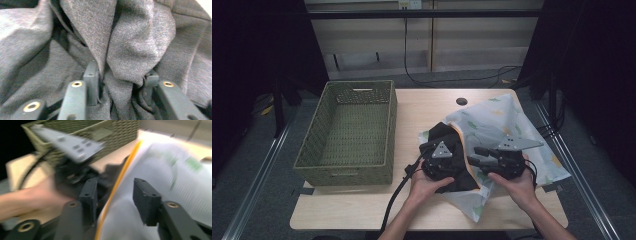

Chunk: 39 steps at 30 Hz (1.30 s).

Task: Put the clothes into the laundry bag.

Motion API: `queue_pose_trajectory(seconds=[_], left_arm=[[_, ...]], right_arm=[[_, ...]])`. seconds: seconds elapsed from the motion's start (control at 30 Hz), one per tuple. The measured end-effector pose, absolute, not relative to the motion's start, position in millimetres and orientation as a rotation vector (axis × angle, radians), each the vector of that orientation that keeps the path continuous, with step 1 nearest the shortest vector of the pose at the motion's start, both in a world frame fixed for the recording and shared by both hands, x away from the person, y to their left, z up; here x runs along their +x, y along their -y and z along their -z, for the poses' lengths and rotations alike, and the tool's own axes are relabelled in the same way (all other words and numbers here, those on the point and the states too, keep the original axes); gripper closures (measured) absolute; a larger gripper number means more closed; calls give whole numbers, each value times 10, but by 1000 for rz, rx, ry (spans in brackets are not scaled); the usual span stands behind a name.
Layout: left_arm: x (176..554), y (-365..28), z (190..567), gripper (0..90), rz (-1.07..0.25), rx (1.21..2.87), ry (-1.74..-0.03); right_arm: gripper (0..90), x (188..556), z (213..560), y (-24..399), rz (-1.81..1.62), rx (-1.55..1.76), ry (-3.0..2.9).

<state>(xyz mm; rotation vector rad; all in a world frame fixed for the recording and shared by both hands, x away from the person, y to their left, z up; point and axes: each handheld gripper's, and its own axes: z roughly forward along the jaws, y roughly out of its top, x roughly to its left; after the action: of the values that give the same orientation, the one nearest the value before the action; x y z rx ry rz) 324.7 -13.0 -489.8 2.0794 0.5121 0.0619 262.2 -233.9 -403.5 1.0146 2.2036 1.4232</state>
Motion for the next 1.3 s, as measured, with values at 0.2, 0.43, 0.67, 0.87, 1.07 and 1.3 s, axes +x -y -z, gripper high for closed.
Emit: queue_pose_trajectory(seconds=[0.2,0.43,0.67,0.87,1.07,1.3], left_arm=[[3013,101,4854,473,2,2085,-448],[3005,-128,4646,316,-31,2014,-454],[3204,-340,4509,187,-139,1968,-472],[3468,-282,4844,96,-47,2104,-505],[3415,-179,5065,164,68,2188,-472],[3182,-174,5055,326,34,2214,-436]], right_arm=[[538,2909,4075,2148,-1328,1037,-2208],[846,2872,4265,2215,-1257,1085,-2269],[860,2767,4394,2341,-1206,1050,-2347],[857,2770,4428,2398,-1230,1058,-2348],[851,2854,4492,2357,-1207,1041,-2342],[844,3009,4541,2237,-1164,993,-2339]])
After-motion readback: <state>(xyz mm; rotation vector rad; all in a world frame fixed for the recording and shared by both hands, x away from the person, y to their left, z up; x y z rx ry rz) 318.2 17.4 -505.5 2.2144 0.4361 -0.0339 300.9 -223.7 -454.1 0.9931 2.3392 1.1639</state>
